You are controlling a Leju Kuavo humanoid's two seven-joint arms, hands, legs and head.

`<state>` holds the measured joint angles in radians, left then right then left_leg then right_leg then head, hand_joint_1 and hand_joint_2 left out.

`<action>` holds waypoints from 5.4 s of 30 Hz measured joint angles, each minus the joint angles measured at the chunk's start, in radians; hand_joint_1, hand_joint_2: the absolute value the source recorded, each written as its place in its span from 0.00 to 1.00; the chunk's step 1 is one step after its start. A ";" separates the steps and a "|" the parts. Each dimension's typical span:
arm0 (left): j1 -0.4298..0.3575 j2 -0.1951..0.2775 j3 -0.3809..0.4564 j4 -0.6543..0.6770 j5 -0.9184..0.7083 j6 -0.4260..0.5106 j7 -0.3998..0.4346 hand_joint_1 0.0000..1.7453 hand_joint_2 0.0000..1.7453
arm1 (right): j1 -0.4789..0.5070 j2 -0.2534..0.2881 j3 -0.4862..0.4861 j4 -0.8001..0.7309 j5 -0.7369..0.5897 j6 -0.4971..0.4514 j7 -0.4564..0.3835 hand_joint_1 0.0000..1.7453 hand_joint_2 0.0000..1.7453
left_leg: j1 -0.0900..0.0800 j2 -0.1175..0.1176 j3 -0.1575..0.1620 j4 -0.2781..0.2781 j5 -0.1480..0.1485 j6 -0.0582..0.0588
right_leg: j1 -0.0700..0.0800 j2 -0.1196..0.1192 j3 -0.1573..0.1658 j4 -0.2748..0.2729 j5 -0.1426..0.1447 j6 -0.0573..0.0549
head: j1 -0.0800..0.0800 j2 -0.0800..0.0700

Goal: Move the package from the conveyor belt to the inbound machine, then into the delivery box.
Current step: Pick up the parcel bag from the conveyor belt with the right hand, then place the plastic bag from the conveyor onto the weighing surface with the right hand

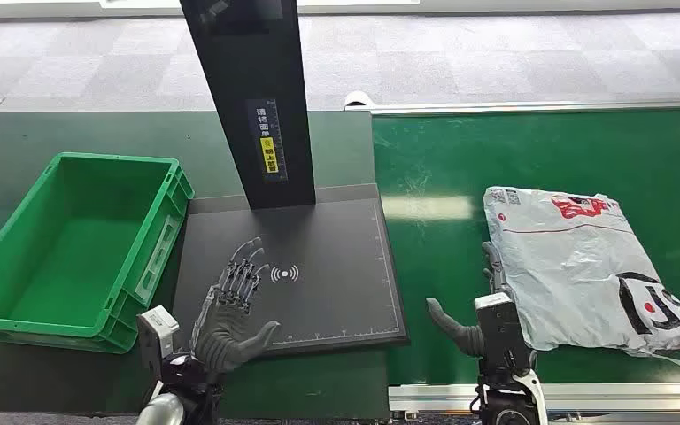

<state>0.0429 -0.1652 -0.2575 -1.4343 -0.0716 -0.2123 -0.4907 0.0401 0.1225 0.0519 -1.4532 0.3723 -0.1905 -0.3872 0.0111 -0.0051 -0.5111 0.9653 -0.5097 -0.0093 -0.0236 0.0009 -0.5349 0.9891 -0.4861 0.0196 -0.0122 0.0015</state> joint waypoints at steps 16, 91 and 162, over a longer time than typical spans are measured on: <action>0.008 0.011 -0.001 0.000 0.064 -0.002 -0.024 0.00 1.00 | -0.372 -0.271 -0.217 0.465 0.298 -0.042 0.112 0.00 1.00 | 0.000 -0.001 0.000 0.001 0.001 0.001 | -0.001 0.000 0.000 0.000 0.001 0.001 | 0.000 0.000; -0.017 0.002 -0.006 -0.037 0.150 0.246 -0.159 0.00 1.00 | -0.151 -0.153 -0.030 -0.075 0.657 -0.505 -0.310 1.00 1.00 | 0.001 -0.001 -0.006 0.005 0.001 0.001 | 0.001 -0.001 -0.003 0.003 0.001 0.002 | 0.000 0.000; -0.113 -0.001 -0.121 0.072 0.047 0.402 -0.202 0.00 1.00 | -0.376 -0.075 0.497 0.588 0.312 -0.120 -0.099 0.00 1.00 | 0.001 0.001 -0.005 0.005 0.002 0.000 | 0.001 0.002 -0.005 0.004 0.003 0.000 | 0.000 0.000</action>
<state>-0.0703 -0.1660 -0.3783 -1.3623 -0.0247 0.1894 -0.6927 -0.3355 0.0479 0.5488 -0.8650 0.6845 -0.3107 -0.4865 0.0125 -0.0045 -0.5162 0.9707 -0.5081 -0.0094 -0.0222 0.0026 -0.5397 0.9927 -0.4833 0.0197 -0.0123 0.0015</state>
